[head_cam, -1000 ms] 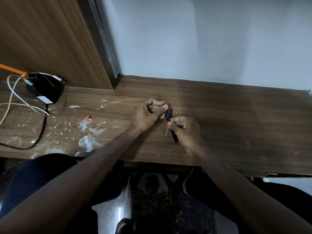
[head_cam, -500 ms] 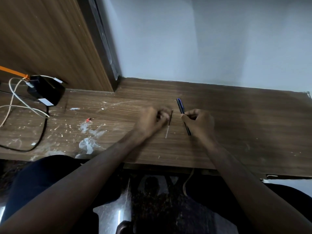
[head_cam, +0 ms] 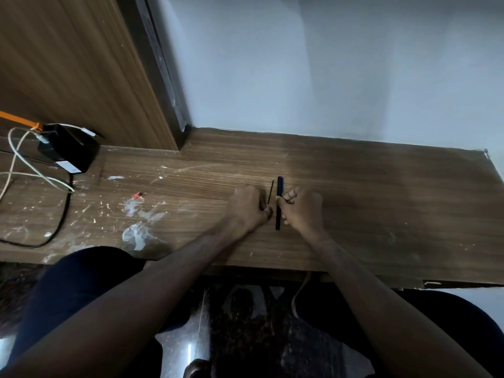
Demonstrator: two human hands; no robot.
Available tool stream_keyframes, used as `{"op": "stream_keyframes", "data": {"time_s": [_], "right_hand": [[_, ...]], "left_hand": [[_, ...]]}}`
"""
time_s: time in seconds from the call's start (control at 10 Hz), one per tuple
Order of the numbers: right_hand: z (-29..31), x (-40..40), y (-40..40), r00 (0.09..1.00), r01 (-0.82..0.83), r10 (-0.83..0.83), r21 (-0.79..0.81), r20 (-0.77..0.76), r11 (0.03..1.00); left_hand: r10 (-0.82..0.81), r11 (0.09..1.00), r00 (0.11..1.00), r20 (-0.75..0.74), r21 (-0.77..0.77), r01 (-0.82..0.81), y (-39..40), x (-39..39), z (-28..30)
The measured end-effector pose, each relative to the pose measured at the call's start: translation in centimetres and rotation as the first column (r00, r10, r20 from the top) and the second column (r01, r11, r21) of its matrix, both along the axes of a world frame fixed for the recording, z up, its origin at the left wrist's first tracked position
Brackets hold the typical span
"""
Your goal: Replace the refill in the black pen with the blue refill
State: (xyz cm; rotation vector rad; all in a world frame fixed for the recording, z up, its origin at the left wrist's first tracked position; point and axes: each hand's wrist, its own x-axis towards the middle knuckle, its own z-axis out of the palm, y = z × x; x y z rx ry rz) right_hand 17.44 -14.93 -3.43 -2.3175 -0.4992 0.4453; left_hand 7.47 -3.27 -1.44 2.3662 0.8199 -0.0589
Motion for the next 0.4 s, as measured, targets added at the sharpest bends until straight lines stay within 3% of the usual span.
{"op": "stream_keyframes", "data": {"time_s": [0.2,0.4], "right_hand": [[0.1,0.1,0.0,0.998,-0.036,0.035,0.016,0.059,0.999],[1.8,-0.5,-0.2,0.952,-0.118,0.113,-0.001,0.286,0.993]], "left_hand": [[-0.029,1.0,0.999,0.032,-0.004,0.029,0.8,-0.5,0.4],[-0.147,0.979,0.971,0.191,0.167,0.116,2.2,-1.8,1.0]]}}
